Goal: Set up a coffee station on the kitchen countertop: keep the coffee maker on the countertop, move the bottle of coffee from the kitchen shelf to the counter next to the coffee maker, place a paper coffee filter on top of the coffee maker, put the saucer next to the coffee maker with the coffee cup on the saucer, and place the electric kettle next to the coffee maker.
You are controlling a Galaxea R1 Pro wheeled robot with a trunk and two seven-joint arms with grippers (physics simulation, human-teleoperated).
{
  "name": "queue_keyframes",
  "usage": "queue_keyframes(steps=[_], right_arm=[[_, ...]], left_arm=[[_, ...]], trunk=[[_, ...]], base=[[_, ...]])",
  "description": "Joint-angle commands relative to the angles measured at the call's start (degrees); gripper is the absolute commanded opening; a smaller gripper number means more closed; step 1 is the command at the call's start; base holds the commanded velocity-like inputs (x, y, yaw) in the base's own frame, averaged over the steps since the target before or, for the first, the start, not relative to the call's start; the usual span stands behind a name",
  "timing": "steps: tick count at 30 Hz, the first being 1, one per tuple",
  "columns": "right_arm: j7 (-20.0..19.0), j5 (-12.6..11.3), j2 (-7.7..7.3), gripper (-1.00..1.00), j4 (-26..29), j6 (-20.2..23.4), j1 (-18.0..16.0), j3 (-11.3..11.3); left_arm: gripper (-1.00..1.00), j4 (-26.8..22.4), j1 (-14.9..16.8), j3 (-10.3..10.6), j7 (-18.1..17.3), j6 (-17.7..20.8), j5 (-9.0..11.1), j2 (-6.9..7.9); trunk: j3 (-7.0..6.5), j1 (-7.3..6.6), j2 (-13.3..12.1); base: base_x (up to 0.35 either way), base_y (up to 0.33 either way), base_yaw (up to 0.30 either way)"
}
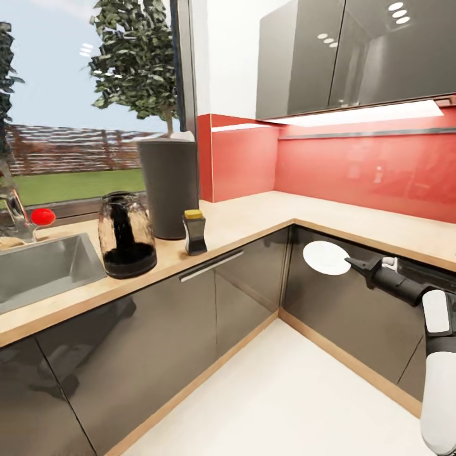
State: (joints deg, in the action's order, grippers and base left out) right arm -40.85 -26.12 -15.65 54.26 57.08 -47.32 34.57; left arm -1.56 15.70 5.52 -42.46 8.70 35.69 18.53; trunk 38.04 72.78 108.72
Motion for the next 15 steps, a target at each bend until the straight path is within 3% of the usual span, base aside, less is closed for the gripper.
queue_keyframes(steps=[1,8,15], right_arm=[[-0.54,0.11,0.0,-1.0,-0.03,0.31,-0.05,0.15],[-0.54,0.1,0.0,-1.0,-0.1,0.31,-0.05,0.15],[-0.48,0.11,0.0,-1.0,-0.12,0.31,-0.05,0.15]], left_arm=[[1.0,-0.02,0.04,0.46,-0.16,0.44,0.61,0.04],[1.0,-0.02,0.04,0.46,-0.16,0.44,0.62,0.07],[1.0,-0.02,0.04,0.46,-0.16,0.44,0.61,0.03]], trunk=[[0.06,0.01,0.03],[0.06,0.01,0.03],[0.06,0.01,0.03]], base=[[0.163,-0.194,0.09],[0.189,-0.225,0.067],[0.11,-0.157,0.243]])
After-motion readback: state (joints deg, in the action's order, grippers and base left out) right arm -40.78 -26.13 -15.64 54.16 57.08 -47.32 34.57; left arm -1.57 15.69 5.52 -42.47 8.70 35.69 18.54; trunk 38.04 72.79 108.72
